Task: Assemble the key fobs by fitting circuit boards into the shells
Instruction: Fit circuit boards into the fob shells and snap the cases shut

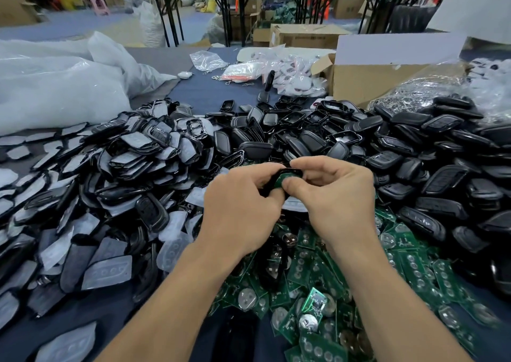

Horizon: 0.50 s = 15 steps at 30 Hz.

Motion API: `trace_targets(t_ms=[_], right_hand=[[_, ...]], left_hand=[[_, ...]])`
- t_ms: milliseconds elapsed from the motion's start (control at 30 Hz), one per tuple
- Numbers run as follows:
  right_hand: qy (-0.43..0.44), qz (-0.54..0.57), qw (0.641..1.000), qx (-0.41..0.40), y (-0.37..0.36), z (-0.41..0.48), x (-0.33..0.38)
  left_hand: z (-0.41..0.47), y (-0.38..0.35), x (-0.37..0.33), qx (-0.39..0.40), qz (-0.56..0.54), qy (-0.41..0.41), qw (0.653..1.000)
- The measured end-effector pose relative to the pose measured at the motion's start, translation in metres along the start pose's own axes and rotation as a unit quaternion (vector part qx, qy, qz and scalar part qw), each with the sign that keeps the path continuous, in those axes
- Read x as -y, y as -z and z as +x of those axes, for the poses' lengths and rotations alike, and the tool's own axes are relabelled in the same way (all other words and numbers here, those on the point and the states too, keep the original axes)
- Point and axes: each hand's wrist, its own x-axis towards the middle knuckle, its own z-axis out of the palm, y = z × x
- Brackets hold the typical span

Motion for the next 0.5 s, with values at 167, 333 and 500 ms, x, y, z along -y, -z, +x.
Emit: trace_targets(t_ms=[167, 333, 500], right_hand=[[0.03, -0.161, 0.981, -0.1, 0.017, 0.001, 0.01], [-0.052, -0.413, 0.909, 0.012, 0.033, 0.001, 0.012], [-0.045, -0.483, 0.873, 0.054, 0.016, -0.006, 0.011]], left_hand=[[0.014, 0.013, 0.011, -0.103, -0.091, 0.111, 0.984], [0.024, 0.025, 0.023, -0.155, -0.231, 0.168, 0.946], [0.021, 0.018, 0.021, -0.113, -0.187, 0.127, 0.968]])
